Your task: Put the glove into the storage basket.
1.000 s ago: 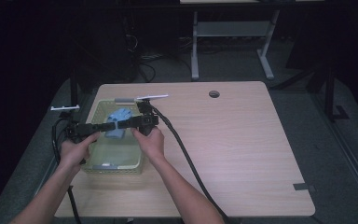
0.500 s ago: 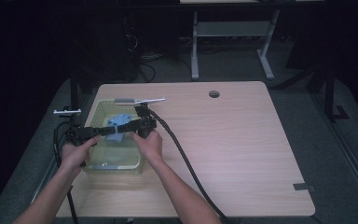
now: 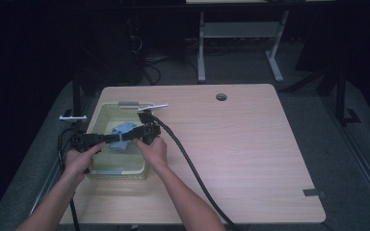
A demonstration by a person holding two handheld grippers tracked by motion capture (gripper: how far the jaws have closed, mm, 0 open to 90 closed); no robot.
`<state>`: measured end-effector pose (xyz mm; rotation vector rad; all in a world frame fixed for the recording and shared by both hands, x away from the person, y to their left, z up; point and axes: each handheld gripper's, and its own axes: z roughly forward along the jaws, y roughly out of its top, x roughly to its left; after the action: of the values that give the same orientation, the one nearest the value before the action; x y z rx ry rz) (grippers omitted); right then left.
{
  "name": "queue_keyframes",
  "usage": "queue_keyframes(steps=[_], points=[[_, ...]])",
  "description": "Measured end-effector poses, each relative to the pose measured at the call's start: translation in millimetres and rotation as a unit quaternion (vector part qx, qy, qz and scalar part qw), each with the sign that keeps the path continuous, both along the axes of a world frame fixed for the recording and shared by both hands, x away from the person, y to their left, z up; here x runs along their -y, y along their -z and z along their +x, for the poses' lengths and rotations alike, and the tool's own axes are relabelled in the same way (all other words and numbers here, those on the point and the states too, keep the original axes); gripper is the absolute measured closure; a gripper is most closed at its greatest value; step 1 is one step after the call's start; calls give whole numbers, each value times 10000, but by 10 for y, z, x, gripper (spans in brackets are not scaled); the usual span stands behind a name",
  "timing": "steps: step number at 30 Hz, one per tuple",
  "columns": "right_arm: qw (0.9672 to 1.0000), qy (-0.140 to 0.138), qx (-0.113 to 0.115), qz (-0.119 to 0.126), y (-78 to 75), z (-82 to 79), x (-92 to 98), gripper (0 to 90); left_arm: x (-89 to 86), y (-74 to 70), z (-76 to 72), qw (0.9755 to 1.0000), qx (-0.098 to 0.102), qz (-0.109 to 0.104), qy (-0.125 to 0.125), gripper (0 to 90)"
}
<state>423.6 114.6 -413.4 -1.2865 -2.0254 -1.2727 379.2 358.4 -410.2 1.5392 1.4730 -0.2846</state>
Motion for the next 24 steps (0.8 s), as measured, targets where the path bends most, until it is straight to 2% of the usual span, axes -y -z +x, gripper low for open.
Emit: queue_keyframes(steps=[5,9,18,23,24], points=[[9999,0,-53,-108,34,8,-25,780,8,32,10,9999,-136,77,-22,720],[9997,-10,-27,-244,70,20,-36,780,29,46,20,9996,-193,215,-29,720],[9992,-43,-33,-401,99,21,-70,780,33,79,42,9989,-310,345,7,720],[9980,-75,42,-620,88,12,-107,777,51,97,56,9979,-394,503,57,722],[9979,-53,-3,-647,81,8,-116,776,48,100,58,9978,-414,509,65,722]])
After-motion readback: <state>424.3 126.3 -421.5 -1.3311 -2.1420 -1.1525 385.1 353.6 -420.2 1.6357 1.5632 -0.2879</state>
